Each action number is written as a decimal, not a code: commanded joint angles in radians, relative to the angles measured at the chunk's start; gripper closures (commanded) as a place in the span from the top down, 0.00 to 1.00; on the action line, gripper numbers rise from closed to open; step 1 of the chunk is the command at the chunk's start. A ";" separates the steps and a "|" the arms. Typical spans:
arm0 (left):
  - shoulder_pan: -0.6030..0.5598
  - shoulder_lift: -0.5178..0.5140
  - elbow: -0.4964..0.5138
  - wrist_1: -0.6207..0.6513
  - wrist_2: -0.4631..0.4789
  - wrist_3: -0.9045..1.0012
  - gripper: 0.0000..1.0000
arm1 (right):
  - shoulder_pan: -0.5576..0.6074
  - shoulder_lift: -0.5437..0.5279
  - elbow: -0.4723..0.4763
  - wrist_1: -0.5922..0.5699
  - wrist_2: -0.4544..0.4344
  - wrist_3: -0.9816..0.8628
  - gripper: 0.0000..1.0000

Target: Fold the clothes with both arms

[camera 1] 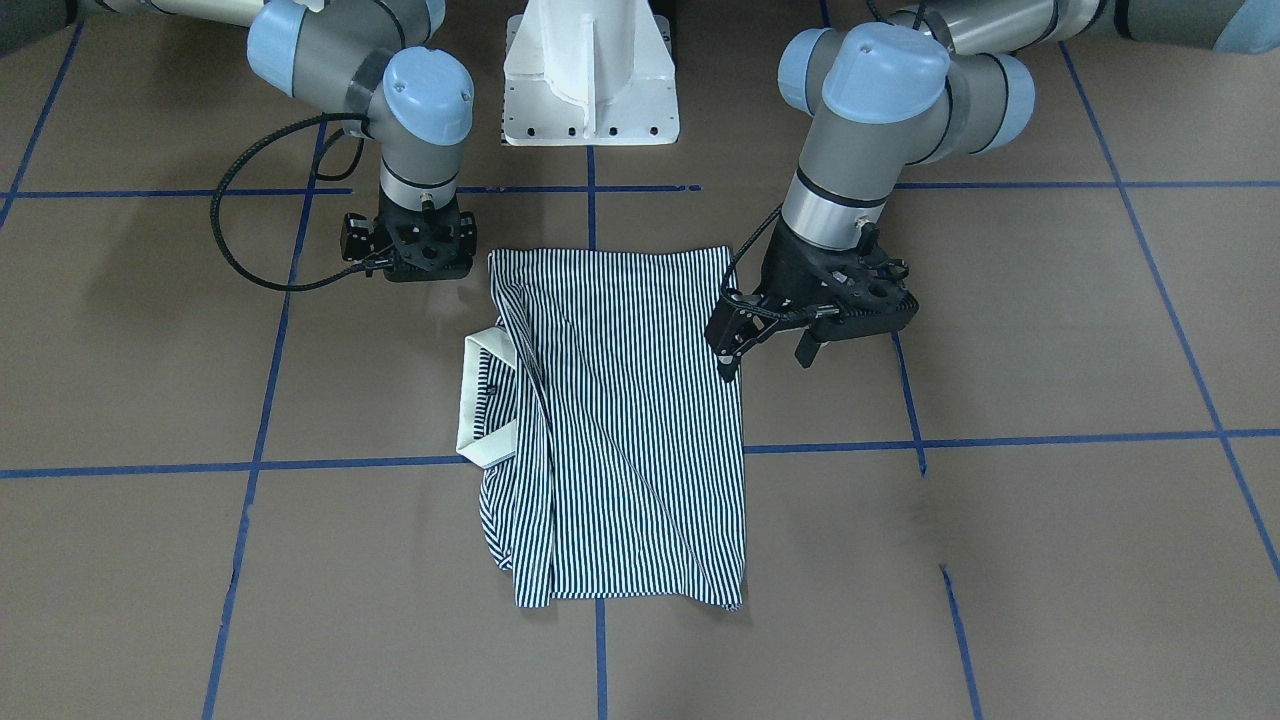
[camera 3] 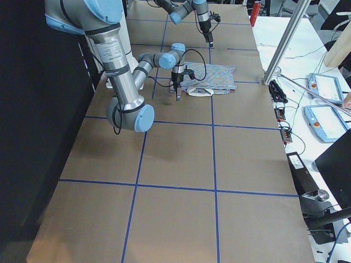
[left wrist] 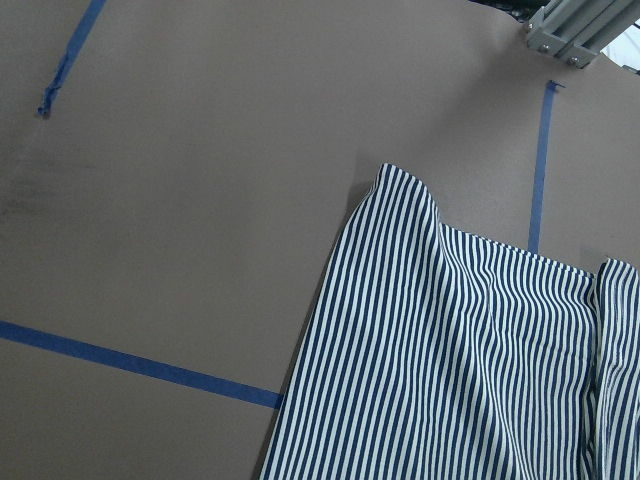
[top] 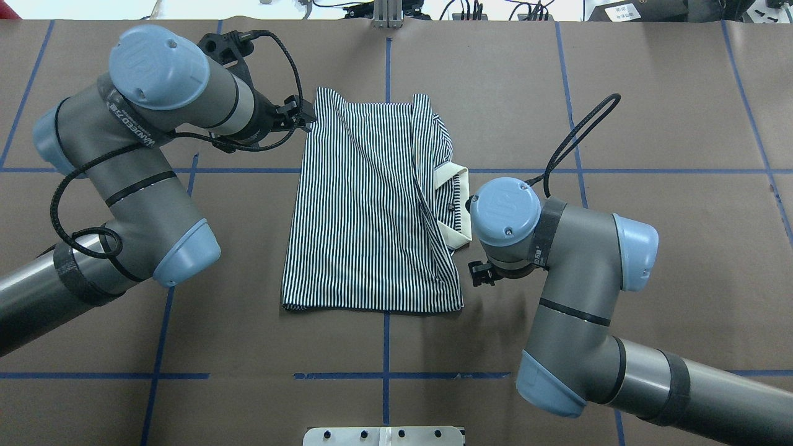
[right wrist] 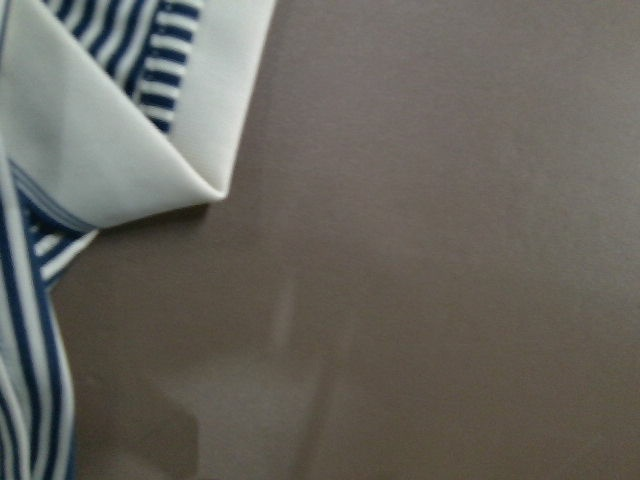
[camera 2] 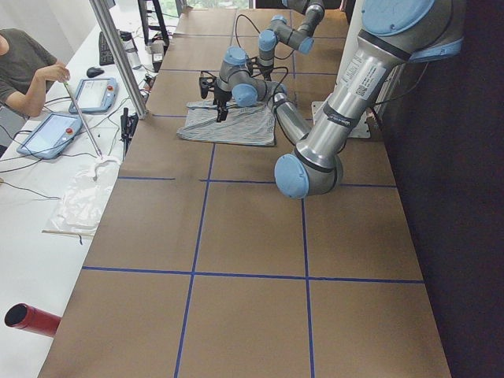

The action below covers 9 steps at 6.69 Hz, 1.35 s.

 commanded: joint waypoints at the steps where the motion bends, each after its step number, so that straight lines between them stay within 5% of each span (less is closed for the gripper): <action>1: 0.000 0.000 -0.011 0.002 -0.001 0.000 1.00 | 0.041 0.197 -0.167 0.012 -0.007 -0.045 1.00; 3: 0.000 0.003 -0.012 0.002 -0.003 0.006 1.00 | 0.065 0.286 -0.386 0.207 -0.013 -0.071 1.00; 6: 0.000 0.005 -0.012 0.002 -0.003 0.012 1.00 | 0.084 0.382 -0.566 0.265 -0.019 -0.096 1.00; 9: -0.001 0.024 -0.012 0.003 -0.004 0.041 1.00 | 0.102 0.371 -0.572 0.279 -0.019 -0.125 1.00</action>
